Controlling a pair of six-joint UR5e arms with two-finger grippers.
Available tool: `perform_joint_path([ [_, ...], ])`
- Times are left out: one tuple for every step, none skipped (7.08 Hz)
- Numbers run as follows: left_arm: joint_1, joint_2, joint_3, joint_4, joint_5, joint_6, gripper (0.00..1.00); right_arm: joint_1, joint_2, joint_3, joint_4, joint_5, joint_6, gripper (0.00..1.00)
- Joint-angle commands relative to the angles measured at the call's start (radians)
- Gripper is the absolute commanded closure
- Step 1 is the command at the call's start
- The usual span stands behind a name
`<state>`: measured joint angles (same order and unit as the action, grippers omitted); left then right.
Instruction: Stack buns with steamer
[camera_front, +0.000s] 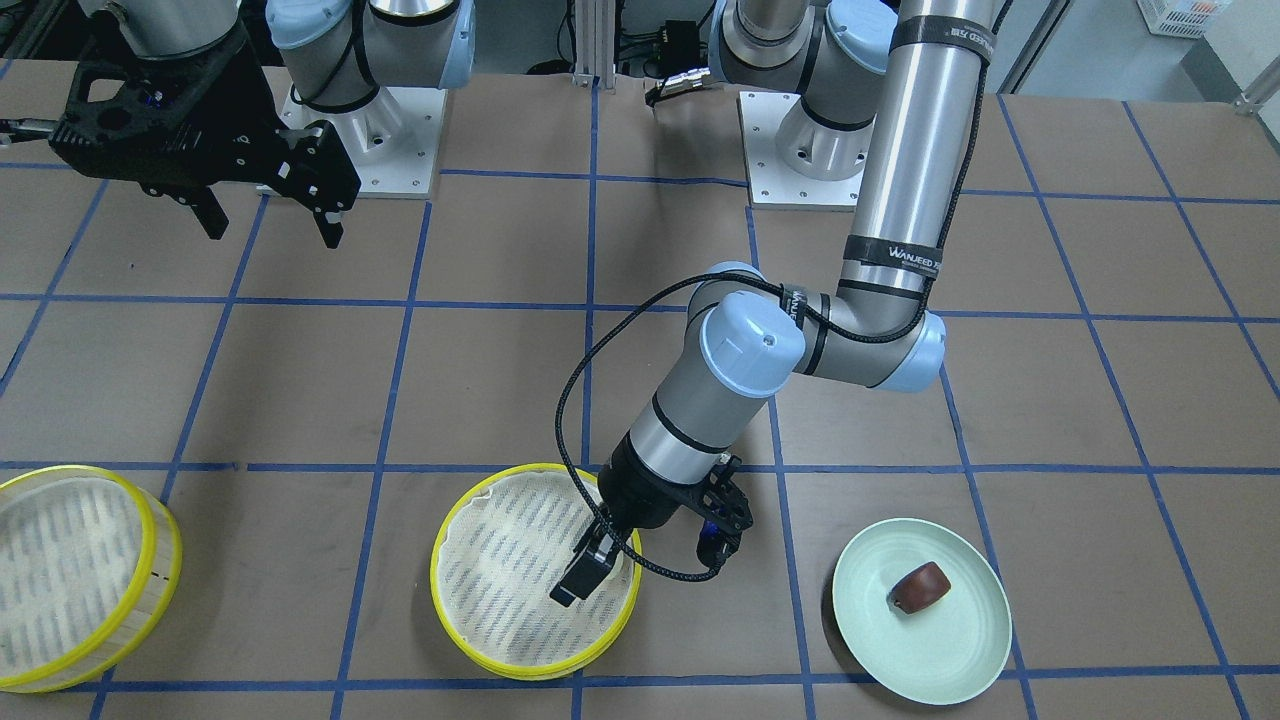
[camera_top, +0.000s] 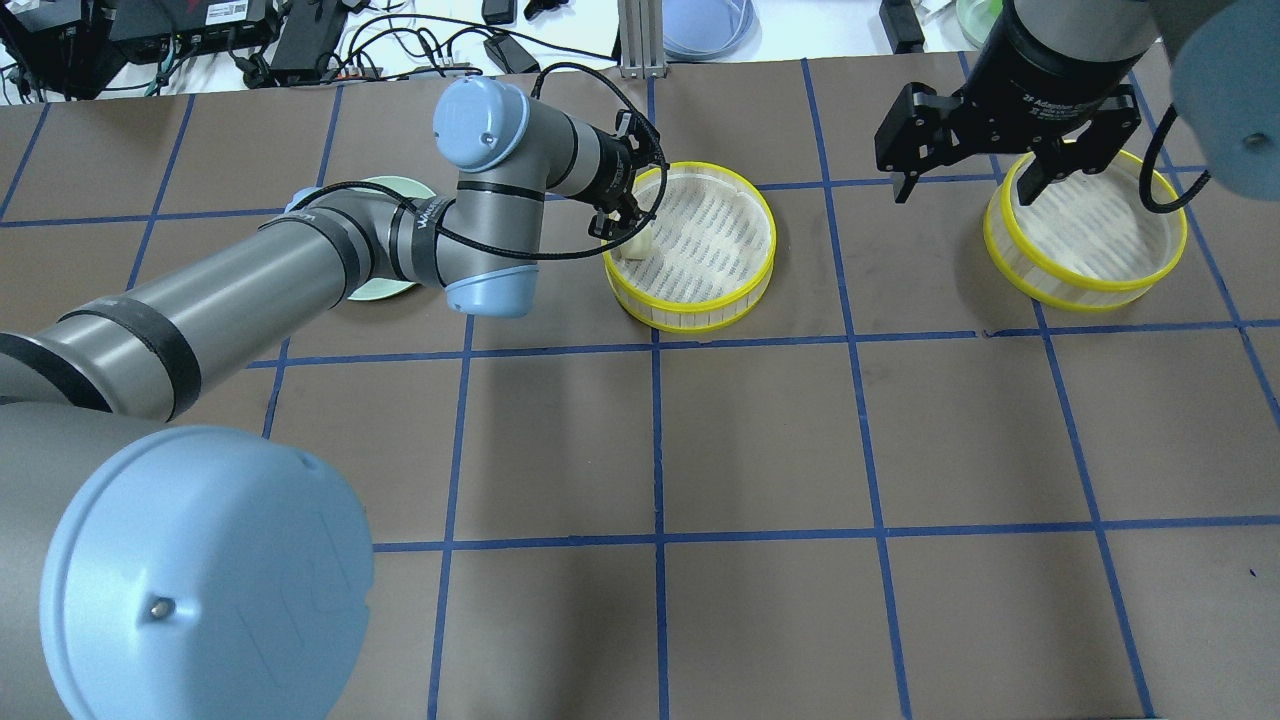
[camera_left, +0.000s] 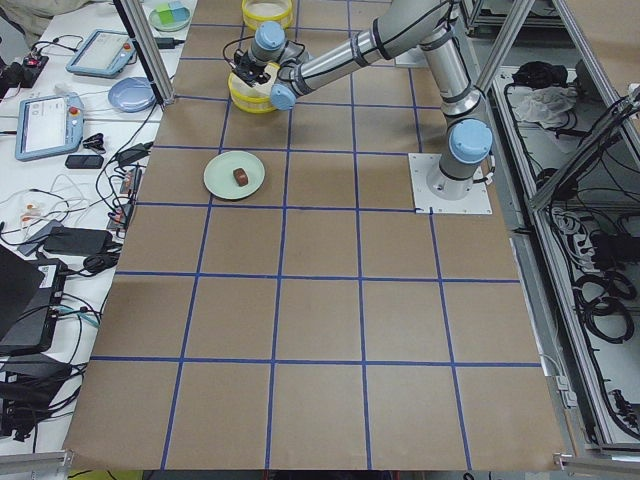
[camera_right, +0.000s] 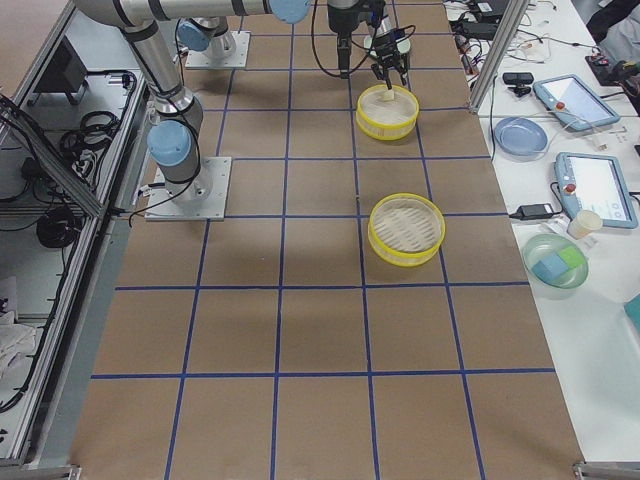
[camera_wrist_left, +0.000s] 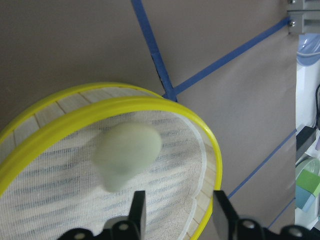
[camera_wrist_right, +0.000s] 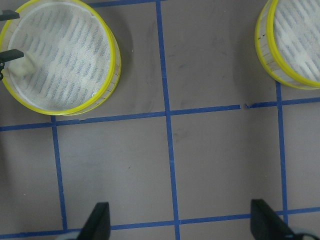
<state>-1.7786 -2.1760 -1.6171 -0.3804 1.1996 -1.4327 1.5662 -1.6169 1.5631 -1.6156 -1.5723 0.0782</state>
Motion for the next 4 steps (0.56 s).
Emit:
perform_joint_path([
  [0.010, 0.027, 0.017, 0.000, -0.002, 0.005, 0.00, -0.003, 0.006, -0.001, -0.007, 0.003, -0.003, 0.00],
  [0.049, 0.057, 0.043, -0.015, -0.012, 0.049, 0.00, -0.026, 0.012, -0.006, -0.010, 0.030, -0.003, 0.00],
  [0.100, 0.085, 0.057, -0.079, -0.032, 0.186, 0.00, -0.079, 0.015, -0.012, -0.010, 0.073, -0.020, 0.00],
  [0.157, 0.102, 0.063, -0.090, -0.031, 0.382, 0.00, -0.156, 0.052, -0.015, -0.010, 0.075, -0.129, 0.00],
])
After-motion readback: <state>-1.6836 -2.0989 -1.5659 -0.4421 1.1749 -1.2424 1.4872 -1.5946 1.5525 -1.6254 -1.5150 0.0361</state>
